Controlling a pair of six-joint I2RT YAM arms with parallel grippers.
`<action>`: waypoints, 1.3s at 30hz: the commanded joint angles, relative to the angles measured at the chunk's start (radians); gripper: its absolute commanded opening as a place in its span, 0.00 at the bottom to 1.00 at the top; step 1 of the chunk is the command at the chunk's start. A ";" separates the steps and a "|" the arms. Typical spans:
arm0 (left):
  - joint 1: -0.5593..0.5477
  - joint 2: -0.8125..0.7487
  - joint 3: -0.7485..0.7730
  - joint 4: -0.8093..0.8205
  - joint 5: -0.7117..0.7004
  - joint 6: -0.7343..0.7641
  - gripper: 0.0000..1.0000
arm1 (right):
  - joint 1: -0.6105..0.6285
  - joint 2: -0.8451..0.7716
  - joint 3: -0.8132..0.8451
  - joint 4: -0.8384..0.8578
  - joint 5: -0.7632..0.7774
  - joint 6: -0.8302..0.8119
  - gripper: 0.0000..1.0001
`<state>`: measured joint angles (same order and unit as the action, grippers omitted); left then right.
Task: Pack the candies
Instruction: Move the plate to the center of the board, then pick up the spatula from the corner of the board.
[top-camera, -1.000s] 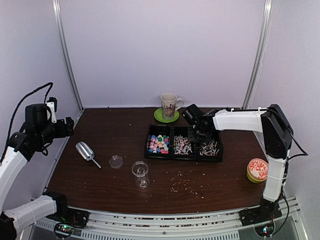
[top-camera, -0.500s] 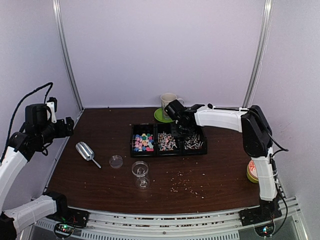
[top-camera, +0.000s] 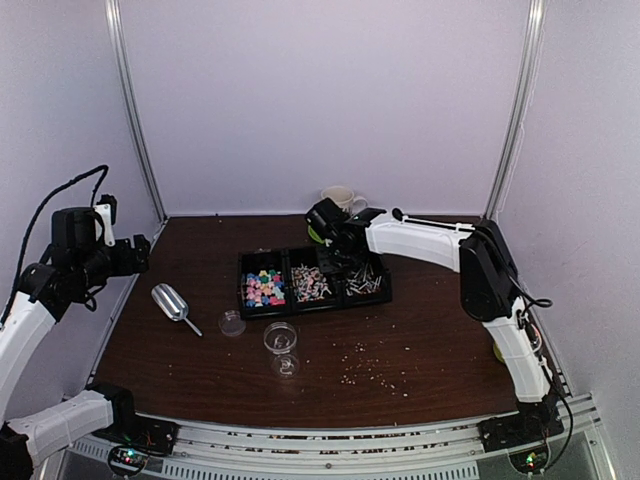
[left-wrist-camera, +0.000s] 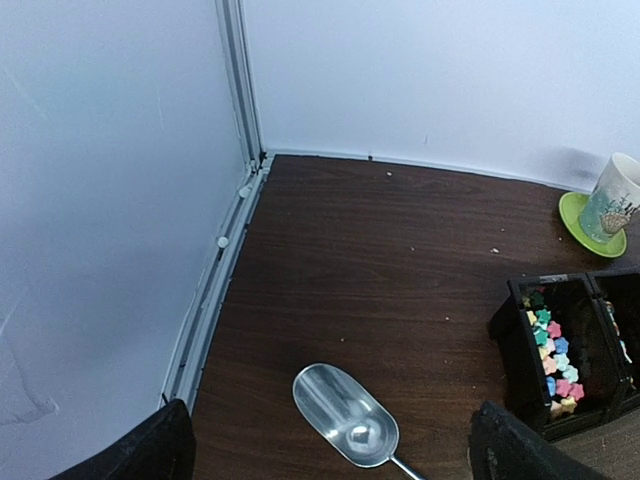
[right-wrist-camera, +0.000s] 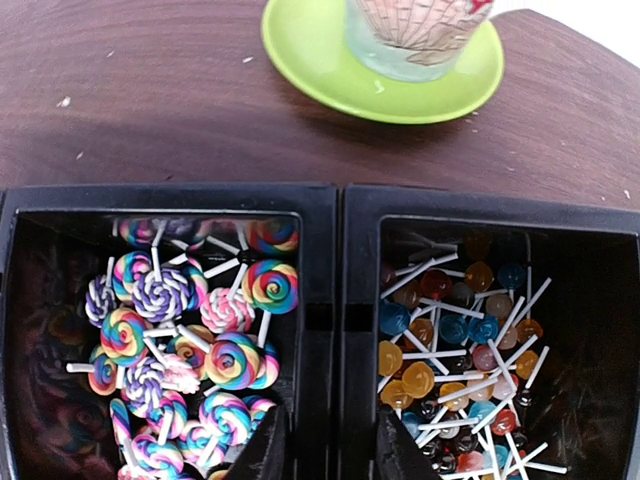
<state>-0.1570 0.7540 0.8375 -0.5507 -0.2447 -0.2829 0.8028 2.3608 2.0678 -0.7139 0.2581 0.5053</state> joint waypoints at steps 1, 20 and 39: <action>0.008 0.009 -0.009 0.013 0.043 0.022 0.98 | 0.030 -0.013 0.031 0.018 0.009 -0.099 0.28; 0.063 0.208 0.025 -0.048 0.066 0.006 0.98 | 0.030 -0.627 -0.536 0.235 -0.020 -0.254 0.81; 0.243 0.558 0.090 -0.065 0.289 -0.104 0.86 | 0.036 -0.970 -0.922 0.318 -0.098 -0.243 0.85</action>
<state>0.0620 1.2755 0.8932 -0.6308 -0.0132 -0.3378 0.8310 1.4376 1.1778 -0.4332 0.1749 0.2588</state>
